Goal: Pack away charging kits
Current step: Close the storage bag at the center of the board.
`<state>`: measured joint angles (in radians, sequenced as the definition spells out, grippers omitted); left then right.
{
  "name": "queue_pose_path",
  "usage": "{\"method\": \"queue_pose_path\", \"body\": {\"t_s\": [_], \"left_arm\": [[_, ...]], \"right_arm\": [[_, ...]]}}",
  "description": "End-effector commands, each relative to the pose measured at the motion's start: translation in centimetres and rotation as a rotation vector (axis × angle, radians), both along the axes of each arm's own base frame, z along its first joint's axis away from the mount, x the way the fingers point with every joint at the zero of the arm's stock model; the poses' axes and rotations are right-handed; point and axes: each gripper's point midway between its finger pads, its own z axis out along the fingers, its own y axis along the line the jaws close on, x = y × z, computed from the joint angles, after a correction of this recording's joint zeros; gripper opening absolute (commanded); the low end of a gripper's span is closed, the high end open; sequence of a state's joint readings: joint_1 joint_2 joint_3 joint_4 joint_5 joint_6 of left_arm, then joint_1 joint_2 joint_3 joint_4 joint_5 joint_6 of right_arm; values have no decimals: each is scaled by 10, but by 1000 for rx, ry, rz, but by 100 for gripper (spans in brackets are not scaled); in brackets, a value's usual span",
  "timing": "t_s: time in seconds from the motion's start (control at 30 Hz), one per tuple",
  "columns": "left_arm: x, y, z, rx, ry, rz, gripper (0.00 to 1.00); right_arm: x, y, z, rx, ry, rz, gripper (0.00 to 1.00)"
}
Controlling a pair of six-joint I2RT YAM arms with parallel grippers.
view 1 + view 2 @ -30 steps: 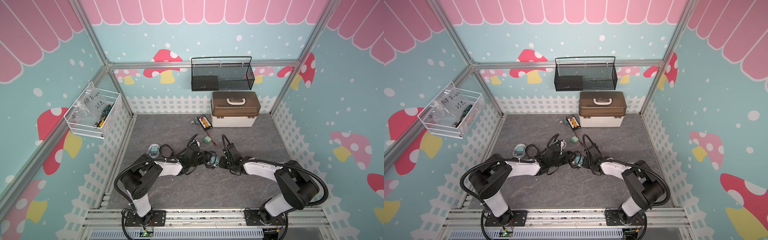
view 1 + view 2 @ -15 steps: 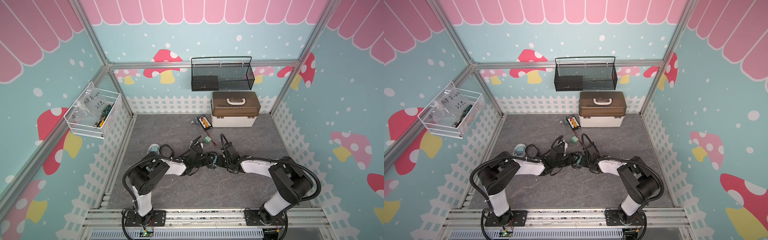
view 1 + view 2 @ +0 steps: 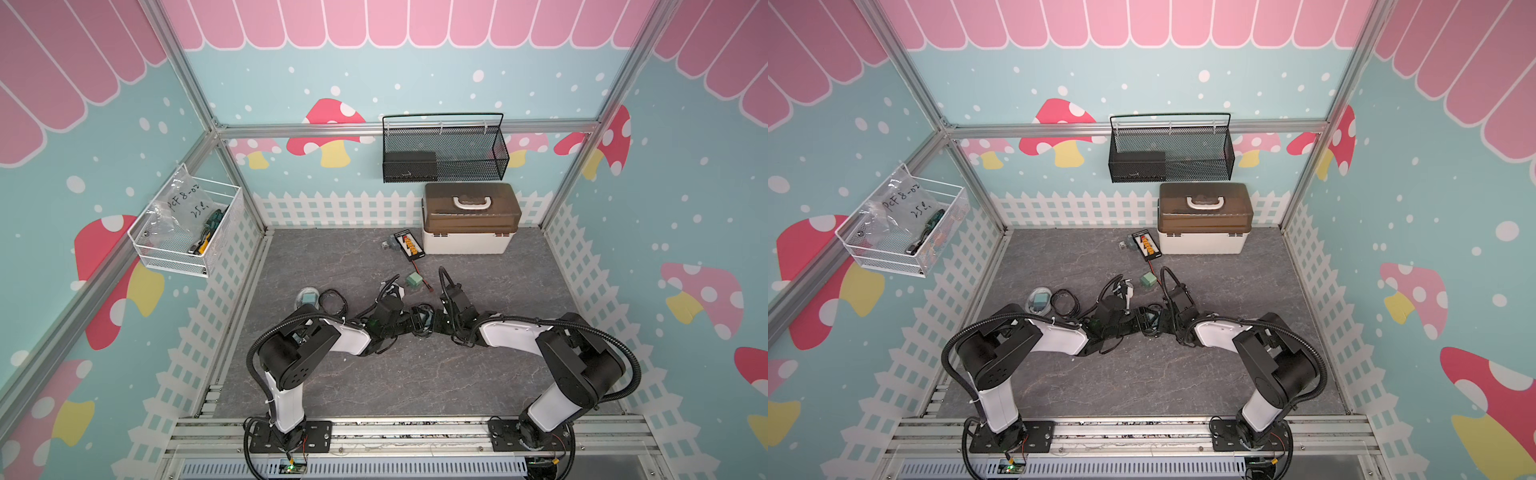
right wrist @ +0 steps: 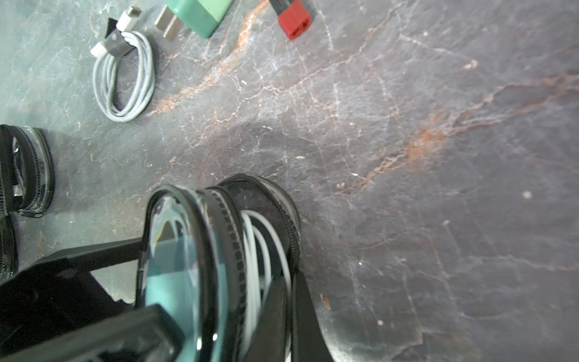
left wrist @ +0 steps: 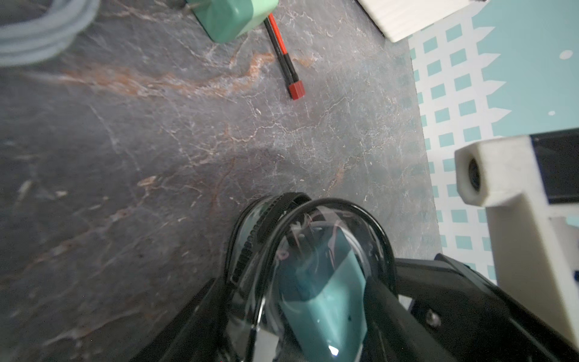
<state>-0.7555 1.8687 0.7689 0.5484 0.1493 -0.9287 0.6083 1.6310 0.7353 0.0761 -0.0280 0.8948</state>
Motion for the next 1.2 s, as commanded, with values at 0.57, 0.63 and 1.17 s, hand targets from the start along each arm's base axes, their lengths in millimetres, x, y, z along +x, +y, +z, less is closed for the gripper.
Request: {"method": "queue_pose_path", "body": {"t_s": [0.57,0.63,1.17], "left_arm": [[-27,-35,28,-215,-58,-123,79],[-28,-35,30,-224,-63,-128,79],[-32,-46,17,-191,-19,-144,76]], "right_arm": [[-8,61,76,237,-242,215,17],[-8,62,77,240,-241,226,23],[-6,74,71,262,-229,252,9]]}}
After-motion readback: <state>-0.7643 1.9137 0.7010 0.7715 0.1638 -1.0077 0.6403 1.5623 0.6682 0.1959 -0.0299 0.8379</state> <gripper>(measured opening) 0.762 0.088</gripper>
